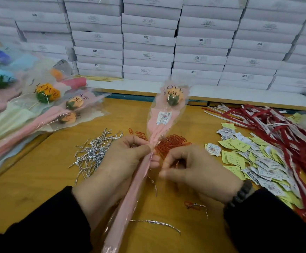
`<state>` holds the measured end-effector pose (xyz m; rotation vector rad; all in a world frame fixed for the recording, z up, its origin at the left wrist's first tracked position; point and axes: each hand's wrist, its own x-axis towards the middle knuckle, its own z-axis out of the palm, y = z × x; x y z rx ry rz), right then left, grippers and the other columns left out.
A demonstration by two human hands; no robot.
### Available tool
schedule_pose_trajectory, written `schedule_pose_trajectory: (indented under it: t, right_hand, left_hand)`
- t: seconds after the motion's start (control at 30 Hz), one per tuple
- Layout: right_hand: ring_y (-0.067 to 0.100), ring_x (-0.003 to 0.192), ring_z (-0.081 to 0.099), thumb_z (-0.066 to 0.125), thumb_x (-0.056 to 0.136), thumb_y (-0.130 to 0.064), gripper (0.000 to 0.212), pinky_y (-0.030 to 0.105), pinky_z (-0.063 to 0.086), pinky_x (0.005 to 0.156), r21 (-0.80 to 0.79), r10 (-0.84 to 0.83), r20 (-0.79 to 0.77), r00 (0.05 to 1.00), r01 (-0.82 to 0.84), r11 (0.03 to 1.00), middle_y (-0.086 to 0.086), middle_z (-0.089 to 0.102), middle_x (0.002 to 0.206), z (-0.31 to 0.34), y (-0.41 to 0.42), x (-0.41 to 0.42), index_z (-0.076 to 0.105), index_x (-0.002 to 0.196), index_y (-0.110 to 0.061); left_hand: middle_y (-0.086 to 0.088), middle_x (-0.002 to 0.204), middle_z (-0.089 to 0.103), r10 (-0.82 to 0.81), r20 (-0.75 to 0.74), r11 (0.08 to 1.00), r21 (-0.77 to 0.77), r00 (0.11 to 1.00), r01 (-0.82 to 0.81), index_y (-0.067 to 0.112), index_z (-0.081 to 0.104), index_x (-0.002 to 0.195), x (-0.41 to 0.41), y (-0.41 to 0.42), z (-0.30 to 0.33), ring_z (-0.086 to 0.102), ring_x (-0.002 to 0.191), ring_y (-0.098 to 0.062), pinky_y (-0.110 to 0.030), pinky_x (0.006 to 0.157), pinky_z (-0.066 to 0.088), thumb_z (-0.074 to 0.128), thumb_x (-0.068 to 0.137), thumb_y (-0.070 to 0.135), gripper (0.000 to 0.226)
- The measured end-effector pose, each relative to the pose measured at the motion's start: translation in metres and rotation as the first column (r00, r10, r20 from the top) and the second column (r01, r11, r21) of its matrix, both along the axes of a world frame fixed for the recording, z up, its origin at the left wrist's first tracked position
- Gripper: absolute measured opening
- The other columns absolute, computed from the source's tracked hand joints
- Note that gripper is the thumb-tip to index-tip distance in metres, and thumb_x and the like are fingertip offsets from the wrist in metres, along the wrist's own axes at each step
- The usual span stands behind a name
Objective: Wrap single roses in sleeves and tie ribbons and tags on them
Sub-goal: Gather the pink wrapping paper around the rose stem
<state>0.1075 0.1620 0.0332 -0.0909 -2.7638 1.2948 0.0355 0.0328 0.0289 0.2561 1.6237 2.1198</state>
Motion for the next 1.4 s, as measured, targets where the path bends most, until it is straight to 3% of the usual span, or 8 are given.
schedule_pose_trajectory:
  t: [0.2,0.4,0.53,0.6,0.7,0.9,1.2,1.4]
  right_hand:
    - [0.002,0.062,0.048,0.077,0.070,-0.036,0.023,0.019,0.038,0.054,0.363,0.235,0.397,0.887,-0.387,0.848,-0.011,0.052,0.064,0.020,-0.020,0.019,0.064,0.078,-0.020]
    - [0.022,0.081,0.054,0.055,0.082,-0.015,0.013,0.025,0.037,0.058,0.528,0.239,0.334,0.912,-0.390,0.755,0.000,0.053,0.078,0.019,-0.041,0.026,0.051,0.071,-0.022]
    - [0.022,0.086,0.057,0.057,0.082,-0.019,0.007,0.032,0.047,0.068,0.527,0.165,0.399,0.902,-0.373,0.764,0.004,0.058,0.087,0.025,-0.029,0.024,0.054,0.077,-0.019]
    - [0.015,0.074,0.059,0.058,0.081,-0.017,0.010,0.030,0.049,0.064,0.444,0.128,0.396,0.909,-0.311,0.840,-0.001,0.061,0.077,0.033,-0.011,0.024,0.053,0.073,-0.019]
    - [0.009,0.047,0.058,0.056,0.083,-0.002,0.013,0.016,0.042,0.044,0.043,0.141,0.276,0.951,-0.159,0.986,0.000,0.066,0.062,0.042,0.014,0.023,0.055,0.075,-0.013]
    - [0.008,0.047,0.059,0.062,0.084,0.001,0.013,0.015,0.045,0.045,-0.446,-0.112,-0.107,0.988,0.053,0.894,0.001,0.066,0.059,0.017,0.018,0.005,0.066,0.092,-0.009]
    - [0.011,0.056,0.065,0.061,0.085,-0.003,0.007,0.014,0.045,0.047,-0.575,-0.334,-0.214,0.918,0.158,0.803,0.002,0.068,0.061,0.002,0.015,-0.006,0.065,0.083,-0.007]
    - [0.006,0.054,0.059,0.066,0.079,0.001,0.018,0.016,0.049,0.054,-0.384,-0.305,-0.296,0.905,0.180,0.906,-0.002,0.064,0.060,-0.019,-0.010,-0.016,0.067,0.071,-0.015]
  left_hand:
    - [-0.020,0.062,0.058,0.028,-0.004,0.999,0.020,1.000,-0.028,-0.003,0.052,0.081,-0.002,-0.001,0.000,0.059,0.041,-0.016,-0.020,0.040,0.050,0.052,0.085,-0.012,0.010]
    - [-0.017,0.061,0.059,0.040,-0.017,0.999,0.024,0.999,-0.039,-0.004,0.054,0.077,-0.004,-0.002,-0.002,0.059,0.042,-0.016,-0.020,0.042,0.051,0.054,0.083,-0.011,0.009]
    - [-0.014,0.057,0.061,0.047,-0.012,0.999,0.025,0.999,-0.047,-0.003,0.055,0.077,-0.007,-0.002,-0.004,0.059,0.042,-0.015,-0.020,0.042,0.051,0.056,0.083,-0.009,0.009]
    - [-0.015,0.059,0.062,0.052,-0.005,0.998,0.031,0.999,-0.052,-0.002,0.055,0.077,-0.008,-0.002,-0.005,0.059,0.043,-0.016,-0.021,0.043,0.051,0.056,0.082,-0.008,0.009]
    - [-0.014,0.059,0.063,0.043,-0.004,0.999,0.025,0.999,-0.043,-0.003,0.057,0.081,-0.007,-0.001,-0.006,0.060,0.045,-0.016,-0.021,0.044,0.052,0.058,0.082,-0.007,0.005]
    - [-0.014,0.054,0.062,0.028,0.026,0.999,0.044,0.999,-0.030,-0.002,0.056,0.080,-0.003,0.003,-0.008,0.060,0.043,-0.017,-0.020,0.043,0.052,0.056,0.083,-0.008,0.007]
    - [-0.012,0.055,0.063,0.023,0.042,0.997,0.076,0.999,-0.026,-0.003,0.056,0.080,-0.004,0.006,-0.013,0.060,0.044,-0.015,-0.020,0.043,0.051,0.056,0.083,-0.008,0.005]
    - [-0.018,0.059,0.064,-0.004,0.035,0.998,0.055,0.999,0.002,-0.003,0.059,0.082,0.000,0.008,-0.015,0.062,0.047,-0.017,-0.020,0.044,0.051,0.060,0.081,-0.005,0.003]
